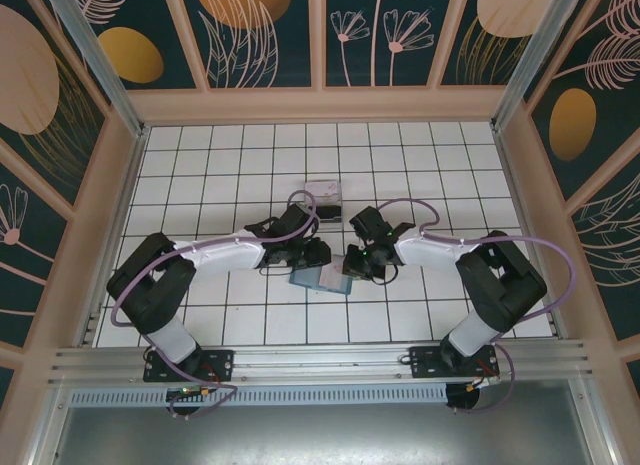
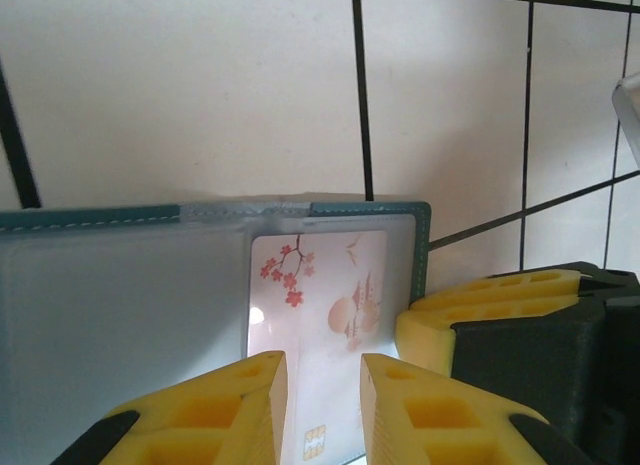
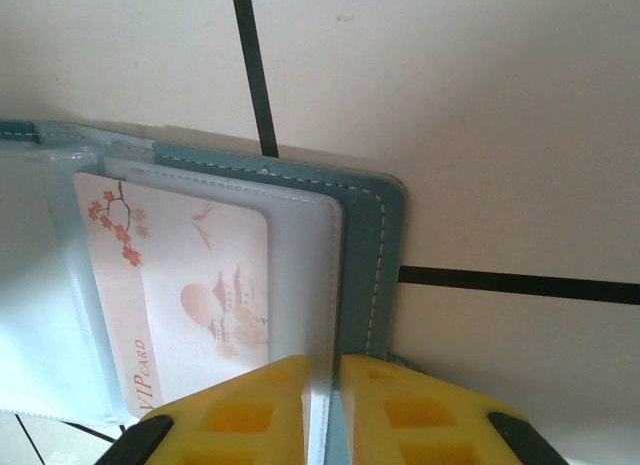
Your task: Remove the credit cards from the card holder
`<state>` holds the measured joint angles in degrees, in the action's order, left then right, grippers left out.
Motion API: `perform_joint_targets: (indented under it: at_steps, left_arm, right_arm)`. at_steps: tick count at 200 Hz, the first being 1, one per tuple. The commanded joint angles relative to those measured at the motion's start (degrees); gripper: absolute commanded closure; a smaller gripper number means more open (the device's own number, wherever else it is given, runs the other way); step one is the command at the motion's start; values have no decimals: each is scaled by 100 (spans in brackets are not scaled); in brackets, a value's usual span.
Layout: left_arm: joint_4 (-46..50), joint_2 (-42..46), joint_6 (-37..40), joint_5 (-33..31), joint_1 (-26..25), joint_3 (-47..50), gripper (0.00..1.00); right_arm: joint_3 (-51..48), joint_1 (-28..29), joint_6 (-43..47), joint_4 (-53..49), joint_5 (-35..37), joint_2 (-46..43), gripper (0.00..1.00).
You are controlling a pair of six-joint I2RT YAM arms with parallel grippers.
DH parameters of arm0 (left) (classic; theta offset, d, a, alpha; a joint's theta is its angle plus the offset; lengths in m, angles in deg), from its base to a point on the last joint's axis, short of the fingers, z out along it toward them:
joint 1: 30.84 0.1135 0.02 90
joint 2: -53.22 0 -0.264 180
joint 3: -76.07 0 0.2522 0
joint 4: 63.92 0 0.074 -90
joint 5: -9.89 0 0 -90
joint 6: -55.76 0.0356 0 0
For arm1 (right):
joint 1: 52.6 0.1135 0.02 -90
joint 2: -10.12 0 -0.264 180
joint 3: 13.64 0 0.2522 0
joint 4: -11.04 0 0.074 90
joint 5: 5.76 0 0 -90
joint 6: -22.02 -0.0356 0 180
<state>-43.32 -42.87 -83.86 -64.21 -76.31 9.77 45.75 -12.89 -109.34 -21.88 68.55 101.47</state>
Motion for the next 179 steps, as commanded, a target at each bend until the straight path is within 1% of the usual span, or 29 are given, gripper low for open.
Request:
perform_joint_targets:
  at_steps: [1, 21, 52, 128, 147, 179]
  left_arm:
    - [-357, -149, -38, 346, 36, 102, 72]
    - [-462, -181, -38, 495, 32, 112, 73]
    - [-334, -409, 73, 449, 56, 46, 73]
    - [266, -506, 316, -174, 91, -66, 72]
    - [242, -540, 322, -103, 96, -64, 71]
    - [-48, -594, 248, 208, 98, 47, 72]
  right_arm:
    - [16, -70, 138, -387, 416, 163, 82]
    - [11, -68, 139, -386, 417, 153, 82]
    - [-6, -69, 129, -387, 391, 143, 82]
    - [-36, -69, 107, -352, 371, 126, 82]
    - [-29, -68, 120, -353, 358, 130, 82]
    - [-10, -68, 129, -361, 355, 146, 82]
